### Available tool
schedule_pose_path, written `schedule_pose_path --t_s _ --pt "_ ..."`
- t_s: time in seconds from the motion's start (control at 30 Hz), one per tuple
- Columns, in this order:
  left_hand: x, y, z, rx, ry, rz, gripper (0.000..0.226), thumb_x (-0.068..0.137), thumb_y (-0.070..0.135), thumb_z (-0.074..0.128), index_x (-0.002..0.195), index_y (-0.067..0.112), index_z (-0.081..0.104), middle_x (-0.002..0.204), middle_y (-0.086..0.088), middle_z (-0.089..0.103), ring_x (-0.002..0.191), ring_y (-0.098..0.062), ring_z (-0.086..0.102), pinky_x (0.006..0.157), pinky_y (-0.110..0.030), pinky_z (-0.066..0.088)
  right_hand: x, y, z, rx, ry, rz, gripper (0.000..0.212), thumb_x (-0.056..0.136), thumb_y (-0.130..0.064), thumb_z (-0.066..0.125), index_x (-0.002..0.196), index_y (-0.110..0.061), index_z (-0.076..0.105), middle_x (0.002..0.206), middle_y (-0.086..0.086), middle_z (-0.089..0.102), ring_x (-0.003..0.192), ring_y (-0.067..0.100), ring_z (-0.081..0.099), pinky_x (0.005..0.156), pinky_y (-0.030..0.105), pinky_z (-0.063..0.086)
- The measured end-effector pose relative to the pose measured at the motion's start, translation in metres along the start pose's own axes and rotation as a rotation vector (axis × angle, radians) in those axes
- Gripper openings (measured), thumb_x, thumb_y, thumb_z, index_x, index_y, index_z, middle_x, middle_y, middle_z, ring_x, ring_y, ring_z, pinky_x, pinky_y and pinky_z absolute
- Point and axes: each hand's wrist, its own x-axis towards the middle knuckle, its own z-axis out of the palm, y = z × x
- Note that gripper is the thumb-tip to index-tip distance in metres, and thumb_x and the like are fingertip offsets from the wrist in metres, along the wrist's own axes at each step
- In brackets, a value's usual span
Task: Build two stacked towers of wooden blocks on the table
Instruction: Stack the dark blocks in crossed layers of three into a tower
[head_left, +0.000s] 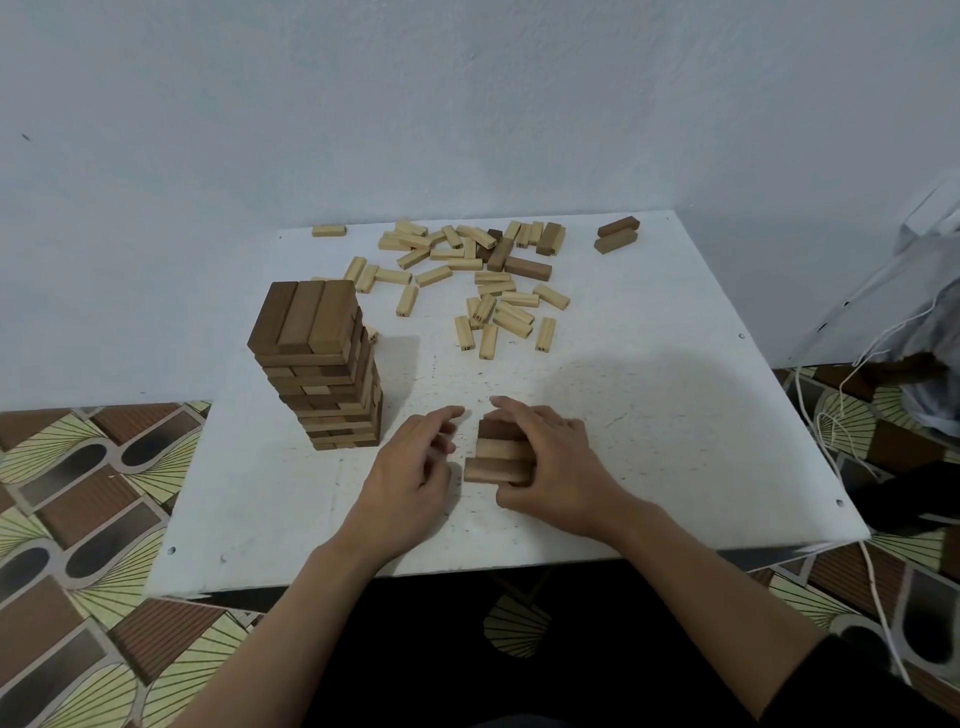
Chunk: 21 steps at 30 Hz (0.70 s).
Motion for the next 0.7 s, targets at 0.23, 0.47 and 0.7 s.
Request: schedule_pose_path --t_s 0.23,0.47,0.7 --pt "-0.012 -0.003 0.011 0.18 -0.016 0.073 0.048 0.103 0.029 0.055 0.149 0.017 0.047 0.135 0.009 0.05 0.126 -0.001 0.041 0.104 -0.009 0.03 -0.001 0.015 -0.019 -0.004 -0.06 -0.092 0.09 0.08 -0.038 0.075 0.156 -0.037 0.026 0.155 -0.017 0.037 0.143 -0.003 0.023 0.118 0.035 0.016" --pt "-0.013 -0.007 0.016 0.336 -0.104 0.147 0.066 0.103 0.054 0.039 0.157 0.016 0.035 0.156 0.005 0.035 0.143 -0.01 0.029 0.118 -0.034 0.031 -0.033 0.032 -0.022 0.03 0.07 0.122 0.079 0.094 -0.05 0.062 0.159 -0.036 0.019 0.157 -0.028 0.01 0.147 -0.009 -0.005 0.119 0.019 -0.004" --pt "-0.003 -0.008 0.018 0.399 -0.165 0.169 0.071 0.103 0.059 0.034 0.16 0.019 0.025 0.164 0.011 0.026 0.135 -0.012 0.028 0.116 -0.028 0.029 -0.031 0.025 -0.005 -0.186 0.002 0.026 0.072 0.101 -0.06 0.022 0.16 -0.023 0.004 0.166 -0.013 0.006 0.14 -0.02 -0.019 0.122 0.027 -0.017"
